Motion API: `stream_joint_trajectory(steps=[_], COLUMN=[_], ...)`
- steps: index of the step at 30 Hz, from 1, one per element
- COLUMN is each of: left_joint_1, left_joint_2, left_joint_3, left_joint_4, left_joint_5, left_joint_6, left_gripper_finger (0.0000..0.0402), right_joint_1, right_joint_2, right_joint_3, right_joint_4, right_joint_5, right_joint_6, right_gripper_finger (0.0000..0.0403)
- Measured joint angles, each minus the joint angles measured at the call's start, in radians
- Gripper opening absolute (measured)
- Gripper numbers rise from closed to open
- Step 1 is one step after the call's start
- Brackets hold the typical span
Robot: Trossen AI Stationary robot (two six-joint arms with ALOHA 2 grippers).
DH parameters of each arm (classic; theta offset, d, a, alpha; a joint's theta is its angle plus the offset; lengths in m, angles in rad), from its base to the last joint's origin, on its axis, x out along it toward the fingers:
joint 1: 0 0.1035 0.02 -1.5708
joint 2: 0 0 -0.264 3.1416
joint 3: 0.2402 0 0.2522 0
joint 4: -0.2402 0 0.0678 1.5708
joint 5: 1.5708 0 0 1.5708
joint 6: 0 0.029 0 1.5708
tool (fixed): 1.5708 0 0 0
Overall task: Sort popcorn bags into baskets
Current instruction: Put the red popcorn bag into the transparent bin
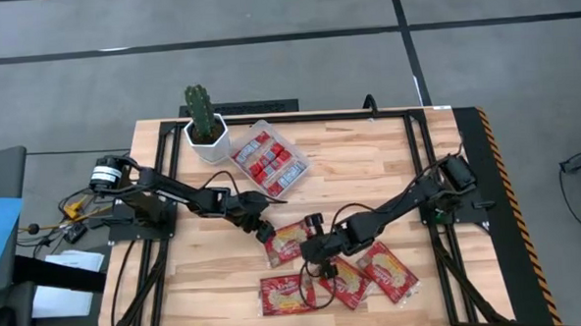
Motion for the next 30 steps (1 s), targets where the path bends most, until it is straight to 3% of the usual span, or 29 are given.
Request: stream_joint_trajectory(steps=[10, 17, 30], left_joint_1=[0.000, 0.001, 0.000], left_joint_2=[0.077, 0.100, 0.106], left_joint_3=[0.002, 0.002, 0.001], left_joint_4=[0.134, 0.135, 0.166], left_joint_5=[0.039, 0.078, 0.079], left_joint_6=[-0.008, -0.015, -0.037], left_gripper_finger=[0.0215, 0.0215, 0.0215], right_joint_1=[0.018, 0.044, -0.006], right_joint_2=[-0.002, -0.003, -0.002], right_joint_3=[-0.048, -0.086, -0.162], right_joint_4=[0.088, 0.136, 0.200], right_joint_5=[-0.049, -0.049, -0.038], right_joint_6=[0.079, 0.073, 0.090], right_gripper_finger=[0.0018, 0.0011, 0.0012])
